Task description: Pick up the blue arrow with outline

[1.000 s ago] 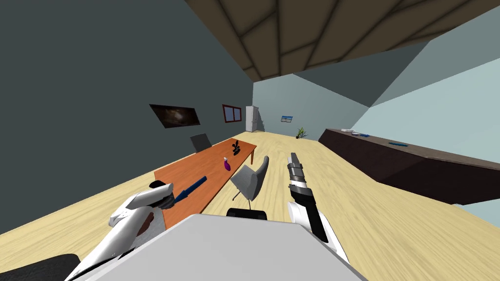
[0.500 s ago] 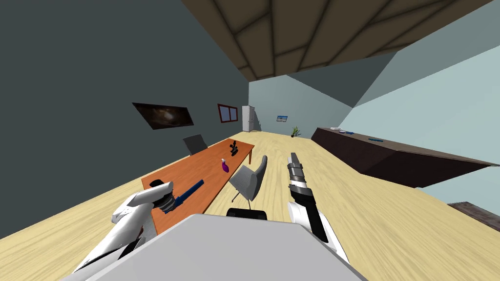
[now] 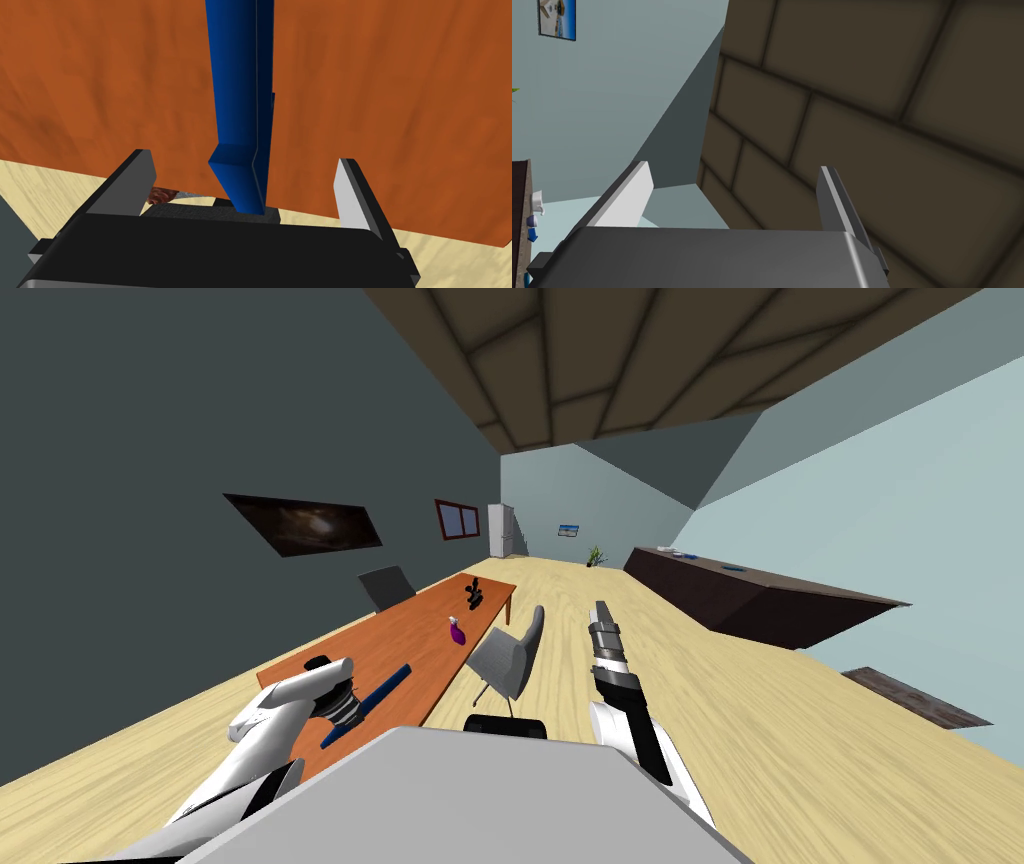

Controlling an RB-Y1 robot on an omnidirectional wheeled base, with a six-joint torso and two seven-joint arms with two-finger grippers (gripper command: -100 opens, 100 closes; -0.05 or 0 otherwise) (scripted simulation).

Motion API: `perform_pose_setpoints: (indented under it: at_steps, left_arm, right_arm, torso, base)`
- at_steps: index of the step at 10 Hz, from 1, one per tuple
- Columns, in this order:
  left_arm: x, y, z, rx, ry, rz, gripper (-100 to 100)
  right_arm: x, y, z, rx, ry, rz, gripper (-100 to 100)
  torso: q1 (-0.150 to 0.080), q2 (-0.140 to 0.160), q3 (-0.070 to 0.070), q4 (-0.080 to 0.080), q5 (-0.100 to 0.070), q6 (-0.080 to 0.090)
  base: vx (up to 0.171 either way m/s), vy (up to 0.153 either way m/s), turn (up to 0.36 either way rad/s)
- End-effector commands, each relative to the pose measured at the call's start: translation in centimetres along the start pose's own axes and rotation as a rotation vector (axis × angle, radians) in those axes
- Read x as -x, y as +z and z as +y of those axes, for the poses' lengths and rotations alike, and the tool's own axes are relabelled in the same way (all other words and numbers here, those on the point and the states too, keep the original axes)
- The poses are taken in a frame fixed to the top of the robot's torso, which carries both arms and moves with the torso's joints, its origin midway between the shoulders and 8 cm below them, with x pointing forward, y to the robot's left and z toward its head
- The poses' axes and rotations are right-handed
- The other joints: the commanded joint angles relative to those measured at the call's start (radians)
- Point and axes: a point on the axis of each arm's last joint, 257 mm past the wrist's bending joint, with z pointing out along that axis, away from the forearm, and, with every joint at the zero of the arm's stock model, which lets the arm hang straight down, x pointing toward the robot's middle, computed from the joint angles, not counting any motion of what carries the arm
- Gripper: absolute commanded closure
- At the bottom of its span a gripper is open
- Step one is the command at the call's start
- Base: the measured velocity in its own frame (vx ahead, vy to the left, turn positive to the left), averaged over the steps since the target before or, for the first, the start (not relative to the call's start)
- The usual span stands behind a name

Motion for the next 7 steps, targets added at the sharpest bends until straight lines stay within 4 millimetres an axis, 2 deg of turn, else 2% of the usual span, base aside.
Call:
perform_pose_setpoints:
  at_steps: [1,7]
  left_arm:
    - [0.06,0.03,0.74,0.034,-0.023,-0.005,-100]
    - [0.06,0.03,0.74,0.034,-0.023,-0.005,-100]
  right_arm:
    - [0.0,0.0,0.0,0.0,0.0,0.0,0]
    - [0.0,0.0,0.0,0.0,0.0,0.0,0]
  torso:
    - [0.0,0.0,0.0,0.0,0.0,0.0]
    - [-0.002,0.001,0.0,0.0,-0.001,0.0]
  base:
    - [0.004,0.024,-0.069]
    - [0.0,-0.001,0.002]
